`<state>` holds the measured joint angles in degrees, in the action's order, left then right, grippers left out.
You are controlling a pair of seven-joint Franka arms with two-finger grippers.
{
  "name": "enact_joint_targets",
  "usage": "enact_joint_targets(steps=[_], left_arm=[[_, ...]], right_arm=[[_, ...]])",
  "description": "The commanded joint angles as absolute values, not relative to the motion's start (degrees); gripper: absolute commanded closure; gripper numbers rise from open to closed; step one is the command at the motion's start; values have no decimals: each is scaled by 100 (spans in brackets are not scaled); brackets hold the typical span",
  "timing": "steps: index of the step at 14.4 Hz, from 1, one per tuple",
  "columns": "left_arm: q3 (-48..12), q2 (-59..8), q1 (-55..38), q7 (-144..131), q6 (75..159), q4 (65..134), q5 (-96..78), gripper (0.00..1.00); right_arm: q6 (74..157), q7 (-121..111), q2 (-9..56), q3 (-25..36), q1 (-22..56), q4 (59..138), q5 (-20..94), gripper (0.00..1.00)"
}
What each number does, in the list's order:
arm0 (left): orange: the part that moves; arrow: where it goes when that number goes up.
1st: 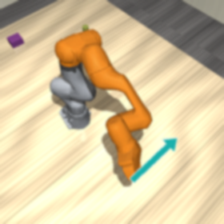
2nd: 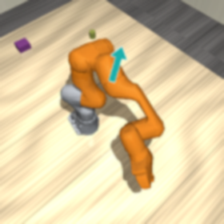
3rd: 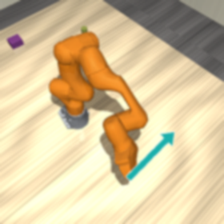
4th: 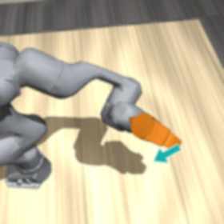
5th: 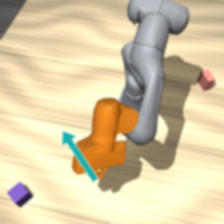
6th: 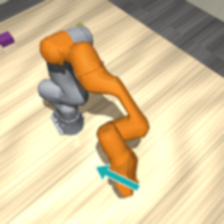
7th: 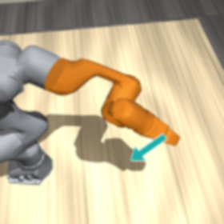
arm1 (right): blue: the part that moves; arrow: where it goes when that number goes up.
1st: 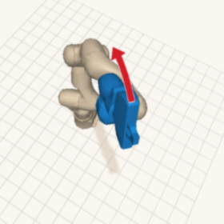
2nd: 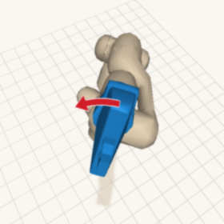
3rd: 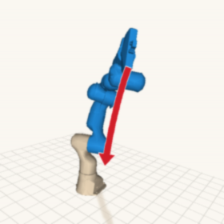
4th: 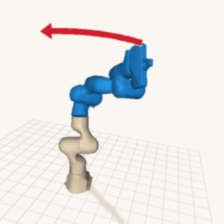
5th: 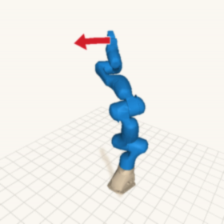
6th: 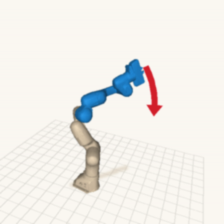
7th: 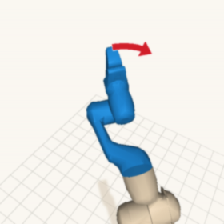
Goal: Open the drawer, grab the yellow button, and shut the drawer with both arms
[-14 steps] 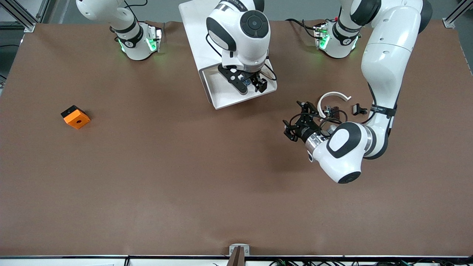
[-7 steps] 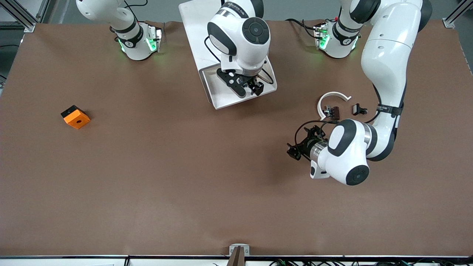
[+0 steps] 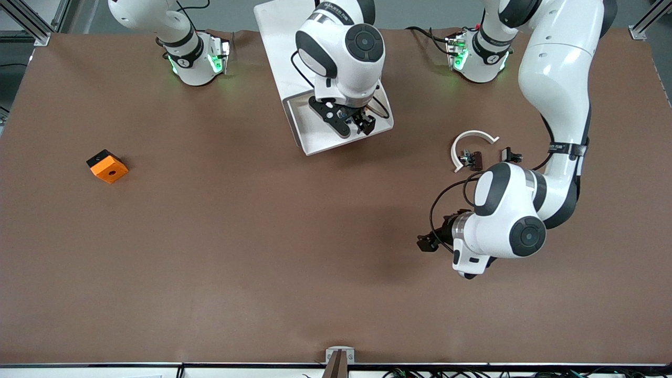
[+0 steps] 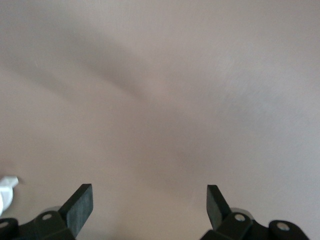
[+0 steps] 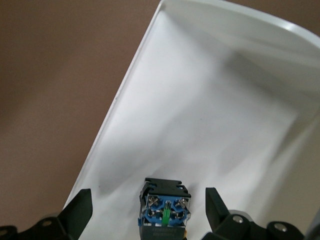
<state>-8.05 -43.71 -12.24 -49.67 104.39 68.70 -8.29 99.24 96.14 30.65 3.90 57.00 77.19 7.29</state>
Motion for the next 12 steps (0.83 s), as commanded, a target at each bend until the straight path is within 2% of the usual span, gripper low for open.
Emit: enact_joint_targets(steps=[1, 4, 5, 6, 8, 9, 12], left_arm=[[-782, -4096, -1283, -4904, 10564, 6943, -484, 0], [-756, -4008, -1248, -4896, 11037, 6970, -466, 0], [-765, -4008, -1239, -4896, 11161, 6978, -422, 0], [-765, -4008, -1248, -4904, 11171, 6987, -370, 0], [-765, -3999, -1257, -4904, 11171, 6996, -343, 0], [-765, -3999, -1257, -4904, 11171, 6996, -308, 0], [-808, -3999, -1274, -4913, 11171, 7014, -141, 0]], right_arm=[[9932, 9615, 3023, 387, 5739, 7726, 729, 0], [9914, 9615, 3023, 387, 5757, 7726, 729, 0], [9923, 9607, 3023, 387, 5757, 7717, 729, 4], [9940, 9589, 3023, 387, 5757, 7717, 729, 27], [9967, 9589, 3023, 387, 5757, 7708, 782, 85], [9967, 9641, 3023, 387, 5748, 7708, 887, 100], [9958, 9668, 3015, 387, 5748, 7699, 1011, 100]])
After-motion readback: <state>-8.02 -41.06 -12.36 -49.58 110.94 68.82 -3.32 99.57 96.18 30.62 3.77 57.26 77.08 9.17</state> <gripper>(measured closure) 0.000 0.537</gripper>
